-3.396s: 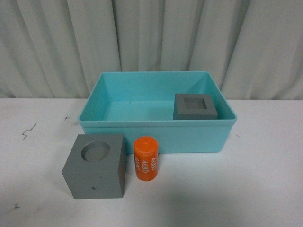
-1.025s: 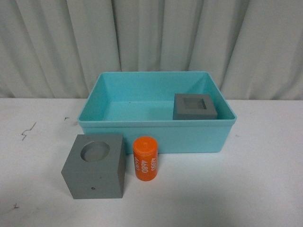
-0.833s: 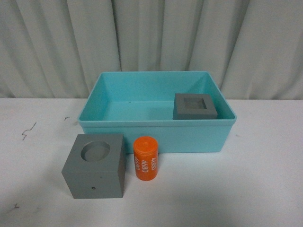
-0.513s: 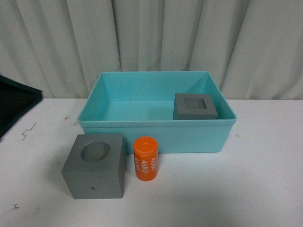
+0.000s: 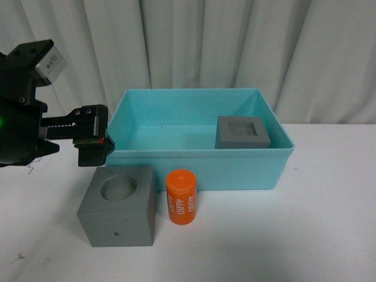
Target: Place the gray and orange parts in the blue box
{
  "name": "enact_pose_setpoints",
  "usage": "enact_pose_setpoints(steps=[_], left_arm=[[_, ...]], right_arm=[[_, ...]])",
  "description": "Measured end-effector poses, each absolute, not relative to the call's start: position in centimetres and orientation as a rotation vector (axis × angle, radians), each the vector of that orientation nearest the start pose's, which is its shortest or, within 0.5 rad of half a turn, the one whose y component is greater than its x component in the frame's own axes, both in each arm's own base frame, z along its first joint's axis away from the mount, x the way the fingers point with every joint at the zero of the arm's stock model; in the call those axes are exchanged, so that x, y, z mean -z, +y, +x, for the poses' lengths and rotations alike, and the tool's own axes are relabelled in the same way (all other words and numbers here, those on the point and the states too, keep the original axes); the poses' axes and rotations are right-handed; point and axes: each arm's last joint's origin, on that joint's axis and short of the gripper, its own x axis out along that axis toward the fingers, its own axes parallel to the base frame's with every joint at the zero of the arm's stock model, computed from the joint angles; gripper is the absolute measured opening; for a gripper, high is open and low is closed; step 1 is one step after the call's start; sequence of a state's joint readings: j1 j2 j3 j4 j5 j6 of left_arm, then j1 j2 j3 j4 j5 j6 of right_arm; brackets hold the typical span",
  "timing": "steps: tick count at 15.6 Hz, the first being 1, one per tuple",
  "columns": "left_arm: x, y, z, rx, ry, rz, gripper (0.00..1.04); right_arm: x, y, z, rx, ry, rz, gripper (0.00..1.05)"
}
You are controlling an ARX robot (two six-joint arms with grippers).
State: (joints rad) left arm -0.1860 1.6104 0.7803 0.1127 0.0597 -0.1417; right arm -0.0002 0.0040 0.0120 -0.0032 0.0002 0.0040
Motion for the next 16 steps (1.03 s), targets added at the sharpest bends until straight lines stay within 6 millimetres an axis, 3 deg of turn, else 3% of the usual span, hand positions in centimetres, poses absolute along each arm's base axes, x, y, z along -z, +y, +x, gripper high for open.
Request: enact_pose_setpoints(steps=[2, 10, 16], left_arm=[[-15.1, -5.8, 31.6, 0.167, 0.768, -0.089, 0.98], [-11.8, -7.4, 31.6, 0.153, 0.877, 0.008, 0.98], [-10.8, -8.2, 32.4, 0.168, 0.886, 0.031, 0.95]], right_arm=[[-16.7, 0.0, 9.7, 0.001, -0.005, 0.004, 0.98], [-16.7, 0.0, 9.7, 0.0, -0.005, 0.004, 0.98], [-16.7, 0.0, 9.7, 0.0, -0.004, 0.004, 0.98]])
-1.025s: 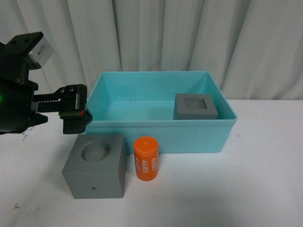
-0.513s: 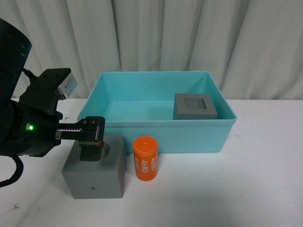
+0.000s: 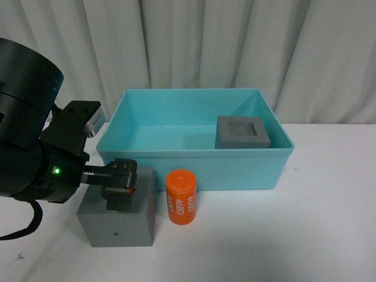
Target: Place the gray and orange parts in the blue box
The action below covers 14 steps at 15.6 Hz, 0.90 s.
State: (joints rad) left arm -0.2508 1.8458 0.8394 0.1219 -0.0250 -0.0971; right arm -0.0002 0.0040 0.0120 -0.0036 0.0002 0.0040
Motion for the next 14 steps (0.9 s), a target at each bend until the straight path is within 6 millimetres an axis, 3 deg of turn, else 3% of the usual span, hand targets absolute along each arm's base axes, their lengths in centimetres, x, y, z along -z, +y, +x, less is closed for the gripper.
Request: enact_pose_setpoints(steps=[7, 11, 14], left_arm=[[-11.2, -7.8, 32.4, 0.166, 0.879, 0.069, 0.25], [-12.5, -6.5, 30.4, 0.18, 0.897, 0.106, 0.21], [-16.2, -4.4, 28.5, 0.186, 0.851, 0.124, 0.21]], right_arm=[[-16.7, 0.0, 9.7, 0.0, -0.005, 0.004, 0.98], [-16.7, 0.0, 9.7, 0.0, -0.005, 0.004, 0.98], [-16.7, 0.0, 9.7, 0.001, -0.005, 0.004, 0.98]])
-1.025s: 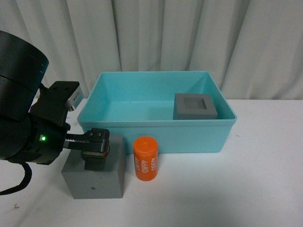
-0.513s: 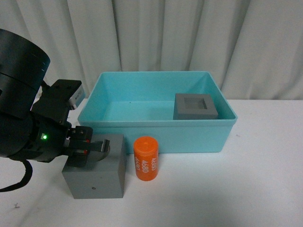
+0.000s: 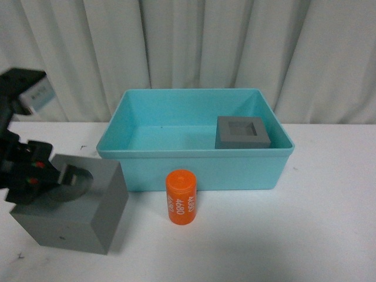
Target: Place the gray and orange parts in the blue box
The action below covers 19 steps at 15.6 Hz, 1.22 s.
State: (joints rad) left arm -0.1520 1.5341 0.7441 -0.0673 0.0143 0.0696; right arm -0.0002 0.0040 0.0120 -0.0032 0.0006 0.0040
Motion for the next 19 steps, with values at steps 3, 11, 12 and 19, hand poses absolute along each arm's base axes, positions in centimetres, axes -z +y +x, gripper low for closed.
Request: enact_pose_setpoints(steps=[3, 11, 12, 19], left_arm=[[-22.4, -5.5, 27.2, 0.304, 0.673, 0.073, 0.21], [-26.0, -16.3, 34.2, 0.401, 0.567, 0.064, 0.2], [-25.8, -17.0, 35.3, 0.389, 0.564, 0.069, 0.2], [-22.7, -16.6, 41.1, 0.225, 0.605, 0.091, 0.2]], right_arm=[[-16.7, 0.0, 9.7, 0.0, -0.005, 0.004, 0.98], [-16.7, 0.0, 9.7, 0.0, -0.005, 0.004, 0.98], [-16.7, 0.0, 9.7, 0.001, -0.005, 0.004, 0.98], [-16.7, 0.0, 9.7, 0.0, -0.004, 0.004, 0.98]])
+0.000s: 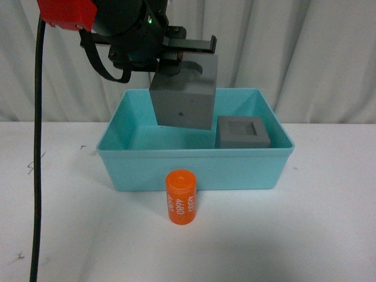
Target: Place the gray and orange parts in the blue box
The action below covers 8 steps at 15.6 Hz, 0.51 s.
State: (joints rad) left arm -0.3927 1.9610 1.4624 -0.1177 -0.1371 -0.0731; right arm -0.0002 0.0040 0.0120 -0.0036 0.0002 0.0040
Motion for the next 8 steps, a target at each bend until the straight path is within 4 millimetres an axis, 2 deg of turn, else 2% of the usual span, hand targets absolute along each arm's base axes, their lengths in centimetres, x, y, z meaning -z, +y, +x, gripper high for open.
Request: enact_pose_setpoints(steps=[5, 8], left_arm=[[-20.2, -14.7, 41.3, 0.171, 0.63, 0.078, 0.2], [-18.3, -12.9, 42.0, 0.091, 0.656, 0.103, 0.2]], right_arm=[[-16.7, 0.0, 9.7, 0.0, -0.004, 0.004, 0.98], [-16.7, 0.0, 9.7, 0.0, -0.005, 0.004, 0.98]])
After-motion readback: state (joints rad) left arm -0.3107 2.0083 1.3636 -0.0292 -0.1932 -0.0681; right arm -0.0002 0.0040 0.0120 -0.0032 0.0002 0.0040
